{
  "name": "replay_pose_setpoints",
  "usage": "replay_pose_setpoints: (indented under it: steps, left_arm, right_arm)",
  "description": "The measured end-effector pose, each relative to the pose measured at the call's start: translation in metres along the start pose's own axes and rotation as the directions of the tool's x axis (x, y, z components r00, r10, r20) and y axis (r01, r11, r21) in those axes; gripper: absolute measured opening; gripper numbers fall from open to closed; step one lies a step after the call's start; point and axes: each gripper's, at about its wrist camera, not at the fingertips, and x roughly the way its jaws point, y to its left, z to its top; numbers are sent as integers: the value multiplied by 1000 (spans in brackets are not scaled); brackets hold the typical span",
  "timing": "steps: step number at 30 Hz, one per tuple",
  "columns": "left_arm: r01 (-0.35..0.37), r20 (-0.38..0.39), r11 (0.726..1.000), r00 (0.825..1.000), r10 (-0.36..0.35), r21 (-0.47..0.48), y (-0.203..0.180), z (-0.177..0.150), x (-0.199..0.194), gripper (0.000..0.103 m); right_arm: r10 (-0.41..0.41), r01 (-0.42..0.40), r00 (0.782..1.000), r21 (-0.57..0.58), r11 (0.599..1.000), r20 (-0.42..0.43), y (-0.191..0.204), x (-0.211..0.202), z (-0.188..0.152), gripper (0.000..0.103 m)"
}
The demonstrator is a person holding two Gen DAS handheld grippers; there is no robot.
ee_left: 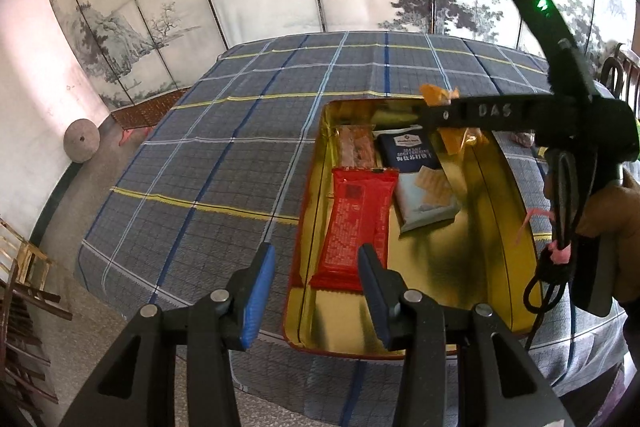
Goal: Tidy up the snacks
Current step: 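Carry the orange-yellow bag into the gold tray and open the right tool, then withdraw the right tool from the tray back over the table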
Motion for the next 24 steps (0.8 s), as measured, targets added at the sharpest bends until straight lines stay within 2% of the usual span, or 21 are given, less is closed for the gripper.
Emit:
replay_pose_setpoints:
  steps: [2, 9, 14, 20, 23, 24]
  left_arm:
    - [-1, -3, 1000, 1000, 1, 3, -1, 0, 0, 44]
    - [-7, -6, 1000, 1000, 7, 15, -6, 0, 1, 44]
    - [-13, -5, 1000, 1000, 13, 26, -10, 3, 0, 44]
    - [-12, -4, 999, 1000, 13, 49, -23, 5, -3, 44]
    - [-13, -1, 997, 1000, 13, 73, -32, 7, -5, 44]
    - [-14, 0, 997, 1000, 14, 80, -35, 7, -7, 44]
  right_arm:
    - [-10, 10, 1000, -2, 1000, 5, -1, -1, 1, 54]
    - [54, -55, 997, 6, 998, 58, -5, -18, 2, 54]
    - [23, -20, 993, -25, 999, 119, -16, -58, -9, 54]
    - [-154, 164, 970, -40, 986, 191, -58, -128, -55, 55]
    - [-270, 273, 942, 11, 962, 201, -94, -161, -80, 55]
    - [-332, 332, 921, 33, 943, 203, -111, -173, -90, 55]
